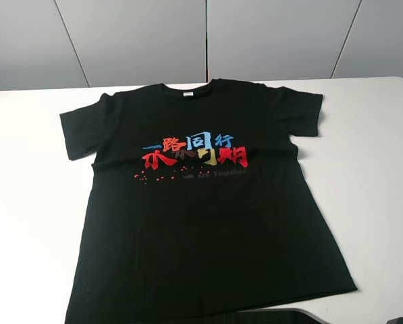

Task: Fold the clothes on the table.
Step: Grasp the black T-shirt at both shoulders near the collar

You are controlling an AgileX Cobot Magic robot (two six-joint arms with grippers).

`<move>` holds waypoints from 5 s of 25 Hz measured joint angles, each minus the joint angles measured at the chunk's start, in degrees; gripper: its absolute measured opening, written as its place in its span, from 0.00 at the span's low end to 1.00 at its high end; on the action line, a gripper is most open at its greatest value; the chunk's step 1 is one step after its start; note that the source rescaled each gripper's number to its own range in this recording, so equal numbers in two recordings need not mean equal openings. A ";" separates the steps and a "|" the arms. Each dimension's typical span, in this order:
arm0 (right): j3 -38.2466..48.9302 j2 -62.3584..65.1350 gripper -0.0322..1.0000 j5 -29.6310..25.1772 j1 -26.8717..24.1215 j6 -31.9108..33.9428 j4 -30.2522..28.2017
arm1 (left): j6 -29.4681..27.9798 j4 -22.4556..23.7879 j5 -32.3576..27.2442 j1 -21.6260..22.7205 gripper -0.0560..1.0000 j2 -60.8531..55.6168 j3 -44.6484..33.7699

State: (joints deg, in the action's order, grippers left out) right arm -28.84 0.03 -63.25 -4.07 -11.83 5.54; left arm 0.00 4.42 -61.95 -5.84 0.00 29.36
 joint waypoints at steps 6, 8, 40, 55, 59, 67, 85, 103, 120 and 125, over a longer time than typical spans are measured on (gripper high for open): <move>0.00 0.00 1.00 0.00 0.00 -0.12 0.00 | 0.00 0.00 0.00 0.00 1.00 0.00 0.00; 0.00 0.00 1.00 0.00 0.00 -0.02 0.00 | 0.00 0.00 0.00 0.00 1.00 0.00 0.00; -28.85 -55.71 0.98 -1.42 4.68 -21.01 -1.86 | 17.42 1.34 6.53 0.00 1.00 40.36 12.51; -29.75 -82.46 0.98 9.95 21.45 -26.53 -10.13 | 30.66 2.00 18.70 -8.88 1.00 70.33 17.17; -29.75 -86.64 0.98 14.41 21.71 -26.62 -15.59 | 33.82 4.76 20.39 -12.20 1.00 76.71 17.17; -29.75 -93.74 0.98 20.20 21.71 -28.51 -18.41 | 34.61 10.99 27.93 -16.00 1.00 87.26 17.27; -30.09 -105.90 0.93 26.38 21.71 -32.81 -18.87 | 37.38 14.41 32.36 -16.00 1.00 102.86 23.68; -34.58 -112.26 0.88 26.54 22.02 -41.36 -11.92 | 40.04 14.52 35.12 -16.00 1.00 109.00 25.56; -36.55 -117.54 0.78 29.48 22.02 -43.27 -10.32 | 40.67 14.52 40.66 -16.00 1.00 112.68 28.59; -37.97 -118.59 0.75 29.38 22.02 -43.53 -9.09 | 40.67 14.52 41.03 -16.00 1.00 112.68 28.59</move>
State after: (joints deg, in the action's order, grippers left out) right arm -66.81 -118.57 -33.87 17.95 -55.36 -3.54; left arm 40.67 18.94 -20.92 -21.84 112.68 57.95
